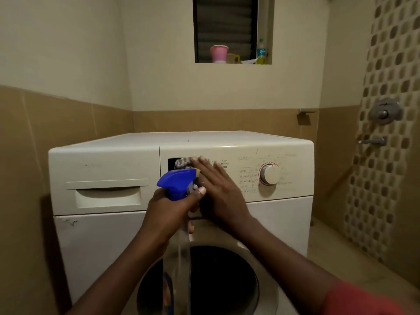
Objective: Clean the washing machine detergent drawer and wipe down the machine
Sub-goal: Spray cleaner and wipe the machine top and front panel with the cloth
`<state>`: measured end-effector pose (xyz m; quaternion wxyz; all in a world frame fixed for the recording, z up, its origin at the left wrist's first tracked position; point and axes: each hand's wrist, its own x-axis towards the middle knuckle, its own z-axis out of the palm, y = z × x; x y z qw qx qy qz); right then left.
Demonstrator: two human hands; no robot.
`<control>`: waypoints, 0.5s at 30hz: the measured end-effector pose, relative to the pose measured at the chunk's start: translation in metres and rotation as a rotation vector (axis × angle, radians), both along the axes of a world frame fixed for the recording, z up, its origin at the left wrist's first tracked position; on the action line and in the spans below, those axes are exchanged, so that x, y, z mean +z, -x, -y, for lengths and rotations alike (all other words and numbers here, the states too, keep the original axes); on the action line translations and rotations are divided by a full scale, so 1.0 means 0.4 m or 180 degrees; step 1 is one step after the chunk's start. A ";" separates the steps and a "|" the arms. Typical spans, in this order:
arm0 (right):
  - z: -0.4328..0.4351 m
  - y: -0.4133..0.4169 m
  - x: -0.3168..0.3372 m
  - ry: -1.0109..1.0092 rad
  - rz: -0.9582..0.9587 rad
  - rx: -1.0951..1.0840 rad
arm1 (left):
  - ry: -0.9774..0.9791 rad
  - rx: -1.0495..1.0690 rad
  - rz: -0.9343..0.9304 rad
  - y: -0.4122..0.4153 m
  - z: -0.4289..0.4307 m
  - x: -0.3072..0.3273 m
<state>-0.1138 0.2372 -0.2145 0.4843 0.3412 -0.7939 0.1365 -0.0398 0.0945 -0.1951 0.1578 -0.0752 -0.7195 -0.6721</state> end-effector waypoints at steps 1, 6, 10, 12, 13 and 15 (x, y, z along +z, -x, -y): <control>-0.022 0.013 0.022 0.0056 -0.0076 -0.0137 | -0.0034 -0.0041 0.0016 -0.001 0.002 0.002; 0.003 0.021 0.086 0.1302 0.0163 -0.0546 | -0.0120 0.0009 0.0081 -0.003 0.024 0.018; 0.066 -0.020 -0.069 0.0664 0.0164 -0.0245 | -0.0207 -0.0065 0.0095 -0.009 0.007 0.019; 0.026 -0.016 -0.082 0.0529 0.0116 -0.0246 | -0.0219 -0.0097 0.0051 -0.013 0.002 0.027; 0.002 -0.013 -0.082 0.0558 0.0119 -0.0322 | -0.0212 -0.0123 0.0038 -0.013 0.001 0.030; -0.041 -0.022 -0.097 0.0797 0.0328 -0.0389 | -0.0113 -0.0146 0.0108 -0.016 -0.001 0.034</control>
